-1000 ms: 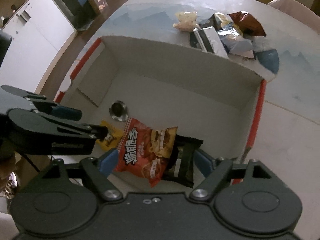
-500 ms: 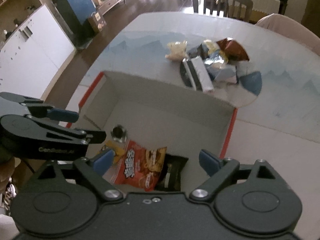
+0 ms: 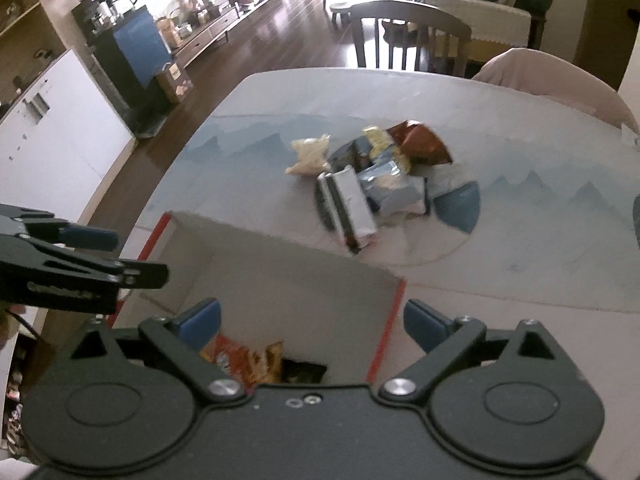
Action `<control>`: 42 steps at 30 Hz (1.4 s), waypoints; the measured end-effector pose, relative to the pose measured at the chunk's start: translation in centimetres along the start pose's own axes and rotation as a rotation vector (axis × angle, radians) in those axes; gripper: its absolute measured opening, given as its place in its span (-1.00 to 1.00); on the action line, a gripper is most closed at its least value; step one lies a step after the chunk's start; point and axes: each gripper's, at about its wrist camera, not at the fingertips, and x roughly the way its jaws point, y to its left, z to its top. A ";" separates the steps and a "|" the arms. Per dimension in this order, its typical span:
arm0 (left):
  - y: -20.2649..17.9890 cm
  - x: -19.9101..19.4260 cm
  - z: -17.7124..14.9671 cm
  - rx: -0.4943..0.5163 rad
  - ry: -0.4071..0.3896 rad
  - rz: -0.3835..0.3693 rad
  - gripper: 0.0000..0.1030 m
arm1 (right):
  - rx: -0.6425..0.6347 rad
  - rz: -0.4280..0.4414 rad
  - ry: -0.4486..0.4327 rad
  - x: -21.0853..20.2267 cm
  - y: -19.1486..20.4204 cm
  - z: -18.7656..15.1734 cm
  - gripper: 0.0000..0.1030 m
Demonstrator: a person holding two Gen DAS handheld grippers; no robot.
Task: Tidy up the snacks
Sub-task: 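Move both tools back toward the silver wrapper and blue packet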
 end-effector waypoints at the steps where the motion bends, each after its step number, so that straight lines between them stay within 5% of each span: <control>1: 0.0 -0.1 0.6 -0.003 -0.002 0.001 0.44 | 0.003 -0.005 -0.003 0.0 -0.4 0.3 0.91; 9: 0.6 1.3 5.6 -0.051 0.029 0.034 0.44 | 0.029 -0.038 -0.009 1.0 -5.1 3.8 0.91; 22: -1.0 8.9 12.1 -0.111 0.126 0.108 0.44 | 0.026 -0.053 0.109 8.7 -11.6 7.5 0.91; 35: 0.6 14.7 12.4 -0.196 0.233 0.142 0.44 | -0.063 0.042 0.276 19.2 -7.5 8.6 0.86; 42: 1.5 15.7 12.4 -0.219 0.258 0.142 0.44 | -0.060 0.074 0.343 23.4 -6.2 9.6 0.59</control>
